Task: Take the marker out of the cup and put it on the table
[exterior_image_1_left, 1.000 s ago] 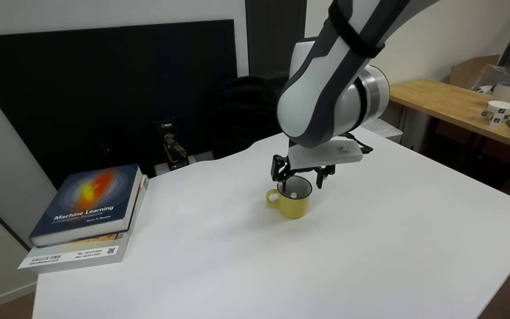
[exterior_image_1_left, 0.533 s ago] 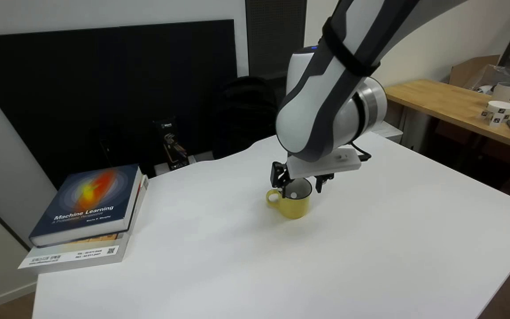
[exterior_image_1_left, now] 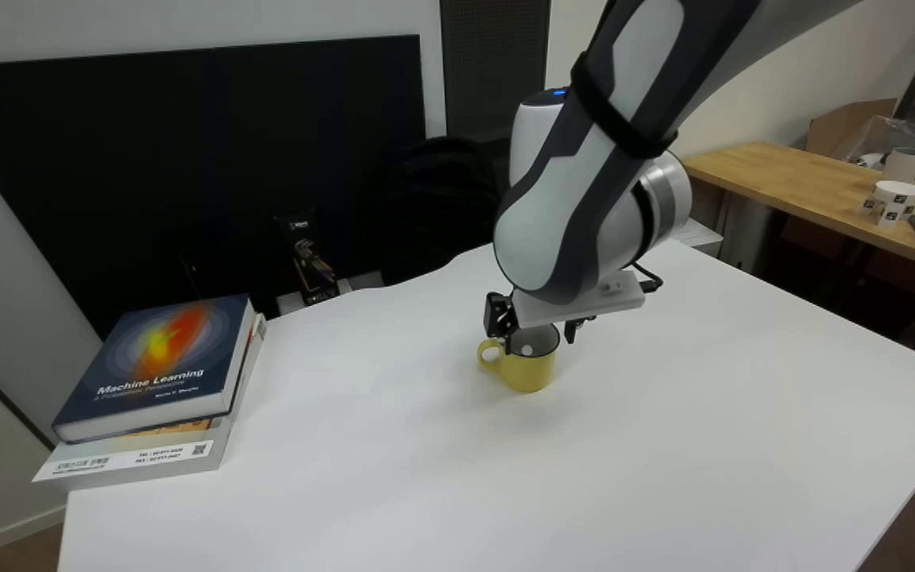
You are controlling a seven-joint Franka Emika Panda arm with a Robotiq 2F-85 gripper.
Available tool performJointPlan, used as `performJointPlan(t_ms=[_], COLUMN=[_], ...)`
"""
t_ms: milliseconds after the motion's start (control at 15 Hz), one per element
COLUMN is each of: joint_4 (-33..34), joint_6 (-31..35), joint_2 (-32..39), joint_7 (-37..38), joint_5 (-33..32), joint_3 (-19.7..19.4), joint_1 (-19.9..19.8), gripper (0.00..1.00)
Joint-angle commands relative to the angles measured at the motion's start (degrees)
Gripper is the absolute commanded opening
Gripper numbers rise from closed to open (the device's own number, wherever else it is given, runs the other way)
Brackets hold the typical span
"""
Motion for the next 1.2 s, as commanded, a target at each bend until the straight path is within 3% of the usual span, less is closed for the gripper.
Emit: performJointPlan(t_ms=[0,133,733,800,1133], joint_4=[0.11,0.25,0.87,0.93,1.86], joint_6=[0.78,0.33,-0.63,-0.70,-2.16], joint_2=[0.30,0.39,1.01,1.03,0.12], joint_7=[2.75,2.85,3.67,3.81,4.70], joint_5=[-1.32,-1.37,-2.01,-2.10,-2.92], joint_3=[-1.31,-1.51,-2.18,-2.36,-4.24], joint_1=[1.32,1.52,2.28,2.46,3.55], gripper=[0.75,0.66,0.04,0.00,0.04])
